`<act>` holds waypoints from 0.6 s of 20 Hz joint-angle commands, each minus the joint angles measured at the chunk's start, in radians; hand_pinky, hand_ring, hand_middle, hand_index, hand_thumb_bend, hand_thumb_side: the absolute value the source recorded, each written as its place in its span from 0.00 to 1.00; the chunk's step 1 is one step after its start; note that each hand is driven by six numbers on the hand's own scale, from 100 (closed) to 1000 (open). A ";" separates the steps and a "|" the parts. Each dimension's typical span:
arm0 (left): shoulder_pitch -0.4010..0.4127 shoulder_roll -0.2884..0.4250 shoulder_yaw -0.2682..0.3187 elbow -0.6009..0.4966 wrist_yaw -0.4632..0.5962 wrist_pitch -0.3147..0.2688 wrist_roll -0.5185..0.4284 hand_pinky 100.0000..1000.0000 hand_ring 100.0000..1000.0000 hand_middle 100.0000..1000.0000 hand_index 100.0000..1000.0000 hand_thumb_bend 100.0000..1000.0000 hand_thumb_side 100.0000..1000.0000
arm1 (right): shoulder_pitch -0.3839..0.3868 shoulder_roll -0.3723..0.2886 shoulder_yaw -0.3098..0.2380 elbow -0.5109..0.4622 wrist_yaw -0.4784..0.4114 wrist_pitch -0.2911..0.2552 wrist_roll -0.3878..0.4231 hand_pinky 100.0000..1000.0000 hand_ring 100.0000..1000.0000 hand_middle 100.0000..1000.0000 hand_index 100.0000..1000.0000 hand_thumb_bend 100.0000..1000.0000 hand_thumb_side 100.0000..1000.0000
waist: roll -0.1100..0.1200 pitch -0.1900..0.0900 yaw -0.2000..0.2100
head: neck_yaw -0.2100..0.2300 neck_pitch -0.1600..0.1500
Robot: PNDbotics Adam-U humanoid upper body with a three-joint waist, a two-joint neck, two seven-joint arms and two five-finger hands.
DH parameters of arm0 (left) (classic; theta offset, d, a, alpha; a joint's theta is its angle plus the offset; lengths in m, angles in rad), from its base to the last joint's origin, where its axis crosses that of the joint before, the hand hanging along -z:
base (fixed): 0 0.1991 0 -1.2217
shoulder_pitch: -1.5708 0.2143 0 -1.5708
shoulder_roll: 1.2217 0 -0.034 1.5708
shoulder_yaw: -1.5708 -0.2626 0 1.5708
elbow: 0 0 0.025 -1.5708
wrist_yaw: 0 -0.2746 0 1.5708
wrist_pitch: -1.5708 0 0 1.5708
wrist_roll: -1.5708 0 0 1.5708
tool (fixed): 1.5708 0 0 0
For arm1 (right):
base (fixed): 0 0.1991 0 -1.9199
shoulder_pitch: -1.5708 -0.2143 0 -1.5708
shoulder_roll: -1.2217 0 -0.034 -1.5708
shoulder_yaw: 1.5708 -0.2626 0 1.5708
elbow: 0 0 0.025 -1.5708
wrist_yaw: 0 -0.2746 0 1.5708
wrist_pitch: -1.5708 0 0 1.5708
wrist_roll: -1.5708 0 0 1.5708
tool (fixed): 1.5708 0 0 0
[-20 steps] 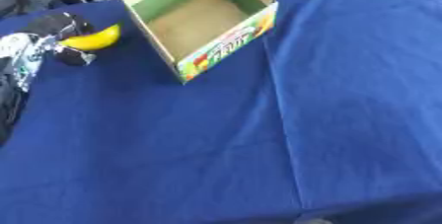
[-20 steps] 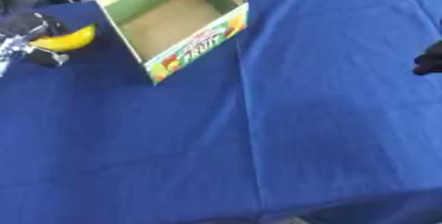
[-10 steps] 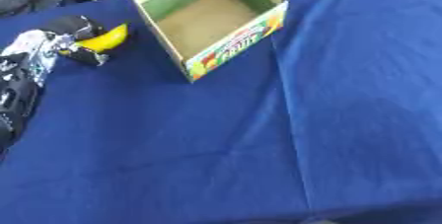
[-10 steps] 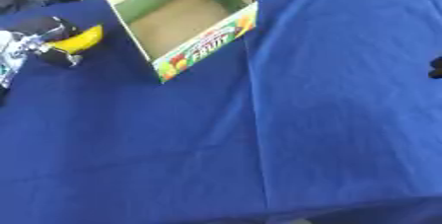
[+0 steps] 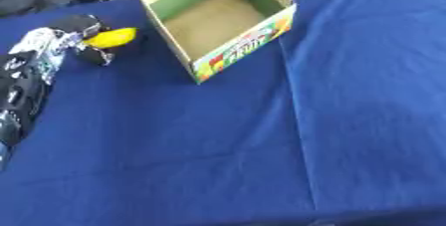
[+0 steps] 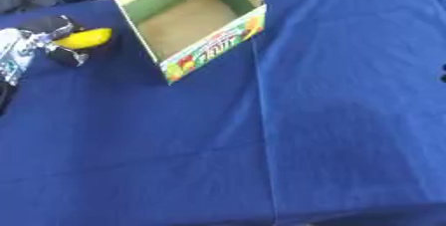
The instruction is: Pick up objects on the table and place them in the box.
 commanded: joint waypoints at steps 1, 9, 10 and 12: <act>-0.009 0.059 0.005 -0.050 0.033 -0.008 -0.012 0.60 0.52 0.52 0.65 0.00 0.22 | -0.005 -0.018 -0.006 -0.012 0.005 -0.003 0.003 0.51 0.53 0.47 0.76 0.00 0.88 | -0.011 -0.028 0.006 | 0.002 0.006; -0.042 0.069 -0.025 -0.123 0.068 -0.037 -0.068 0.60 0.52 0.53 0.65 0.00 0.21 | 0.005 -0.015 -0.002 -0.007 0.003 -0.002 0.009 0.51 0.53 0.47 0.77 0.00 0.87 | -0.015 -0.055 0.010 | 0.007 0.012; -0.054 0.067 -0.031 -0.132 0.066 -0.042 -0.078 0.61 0.53 0.53 0.65 0.00 0.21 | 0.005 -0.015 -0.001 -0.006 0.003 -0.001 0.011 0.51 0.53 0.47 0.77 0.00 0.88 | -0.015 -0.058 0.009 | 0.011 0.012; -0.078 0.057 -0.042 -0.145 0.060 -0.050 -0.093 0.61 0.53 0.53 0.65 0.00 0.21 | 0.006 -0.017 0.002 -0.005 0.002 0.000 0.014 0.51 0.53 0.47 0.77 0.00 0.87 | -0.014 -0.063 0.004 | 0.019 0.014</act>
